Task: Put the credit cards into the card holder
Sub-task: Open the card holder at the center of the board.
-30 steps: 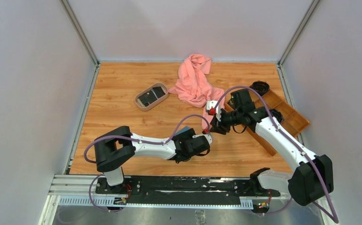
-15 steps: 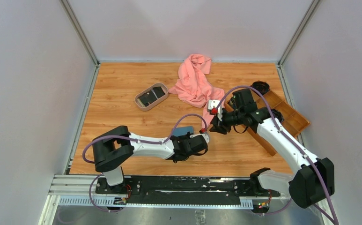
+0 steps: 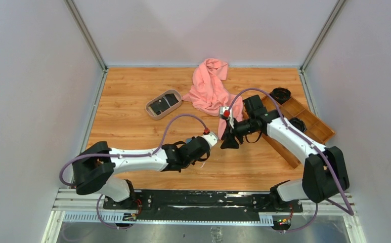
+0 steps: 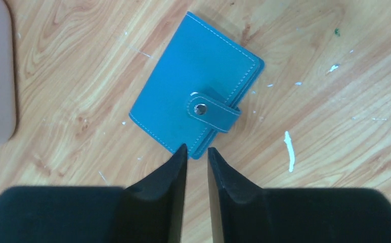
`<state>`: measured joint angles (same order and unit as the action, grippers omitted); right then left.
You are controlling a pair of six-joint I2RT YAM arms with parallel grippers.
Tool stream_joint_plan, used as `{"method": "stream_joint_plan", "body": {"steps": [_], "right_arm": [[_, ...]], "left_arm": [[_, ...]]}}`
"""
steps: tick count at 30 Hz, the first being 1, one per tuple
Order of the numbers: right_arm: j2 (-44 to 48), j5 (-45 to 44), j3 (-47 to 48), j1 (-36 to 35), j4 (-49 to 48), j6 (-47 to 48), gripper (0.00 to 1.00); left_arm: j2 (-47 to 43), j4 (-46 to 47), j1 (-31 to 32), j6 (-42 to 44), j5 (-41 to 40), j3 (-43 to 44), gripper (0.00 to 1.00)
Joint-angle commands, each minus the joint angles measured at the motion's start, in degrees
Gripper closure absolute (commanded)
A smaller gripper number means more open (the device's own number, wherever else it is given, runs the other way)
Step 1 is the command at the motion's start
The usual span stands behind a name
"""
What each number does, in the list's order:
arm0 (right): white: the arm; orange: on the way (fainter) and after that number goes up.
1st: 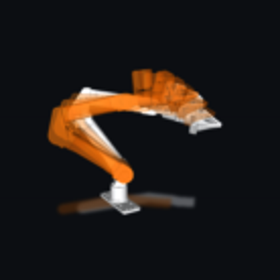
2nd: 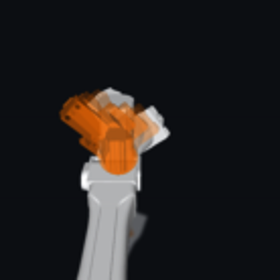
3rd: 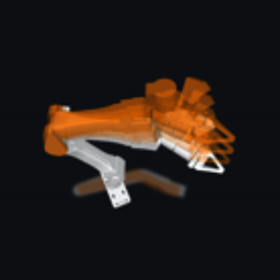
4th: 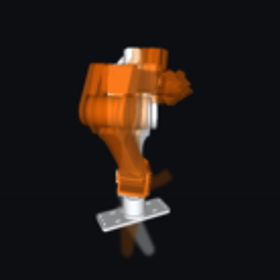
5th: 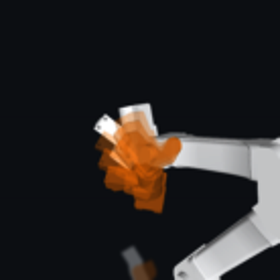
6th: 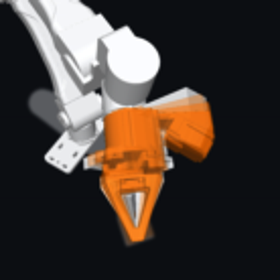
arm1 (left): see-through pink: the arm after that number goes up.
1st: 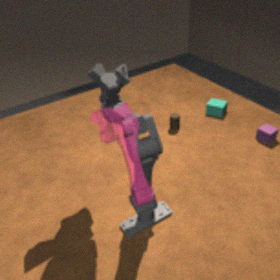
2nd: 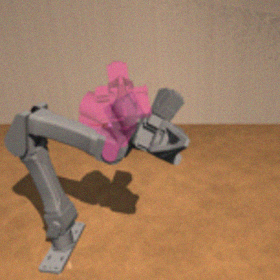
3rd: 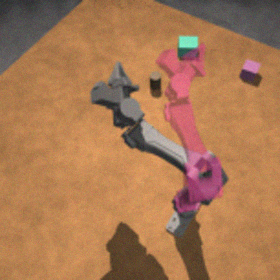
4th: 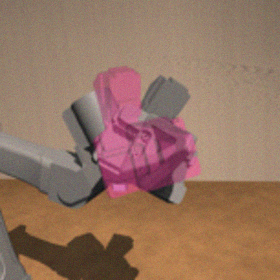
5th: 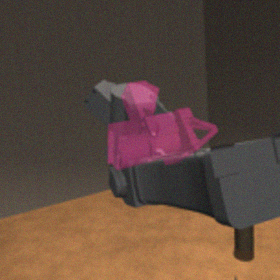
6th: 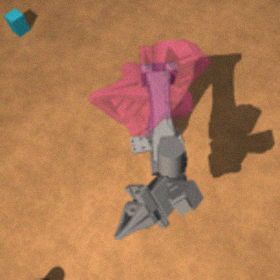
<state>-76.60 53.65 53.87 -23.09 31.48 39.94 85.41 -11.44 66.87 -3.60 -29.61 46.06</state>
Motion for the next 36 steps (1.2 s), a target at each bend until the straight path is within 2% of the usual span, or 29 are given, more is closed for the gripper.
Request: {"method": "stream_joint_plan", "body": {"steps": [1, 4, 6, 12, 21, 23, 24, 28, 31, 36], "right_arm": [[-3.3, 5.6, 2.5, 0.7, 1.2, -4.1, 0.49], [-3.7, 4.4, 2.7, 0.6, 1.3, -4.2, 0.49], [-3.8, 3.6, 2.8, 0.6, 1.3, -4.2, 0.49], [-5.3, 3.3, 3.1, 0.6, 1.3, -4.9, 0.49], [-7.3, 2.9, 3.5, 0.5, 1.3, -6.1, 0.49], [-7.8, 3.0, 3.6, 0.5, 1.3, -6.3, 0.49], [-8.0, 3.1, 3.6, 0.6, 1.3, -6.4, 0.49], [-9.0, 4.1, 3.8, 0.6, 1.3, -6.8, 0.49], [-9.5, 4.4, 3.8, 0.4, 1.2, -6.9, 0.49], [-9.9, 3.4, 2.8, -0.1, -1.3, -8.8, 0.49]], "left_arm": [[-6.3, 9.2, -5.7, -5.5, 13.0, -6.1, 0.68], [-10.0, 14.5, -12.8, -8.7, 24.6, -9.5, 0.47], [-10.3, 15.2, -15.7, -10.0, 29.7, -9.6, 0.39], [-4.2, 15.3, -17.2, -11.1, 34.6, -6.0, 0.4], [1.9, 15.2, -18.6, -15.0, 29.7, -4.3, 0.46], [1.9, 15.3, -18.7, -15.4, 29.7, -4.5, 0.49], [2.0, 15.3, -18.7, -15.6, 29.7, -4.4, 0.54], [3.0, 16.6, -18.7, -19.3, 33.4, -4.3, 0.79], [3.5, 19.7, -18.7, -26.8, 34.1, -5.8, 1.0], [1.9, 30.3, -18.6, -42.0, 34.1, -11.8, 1.0]]}}
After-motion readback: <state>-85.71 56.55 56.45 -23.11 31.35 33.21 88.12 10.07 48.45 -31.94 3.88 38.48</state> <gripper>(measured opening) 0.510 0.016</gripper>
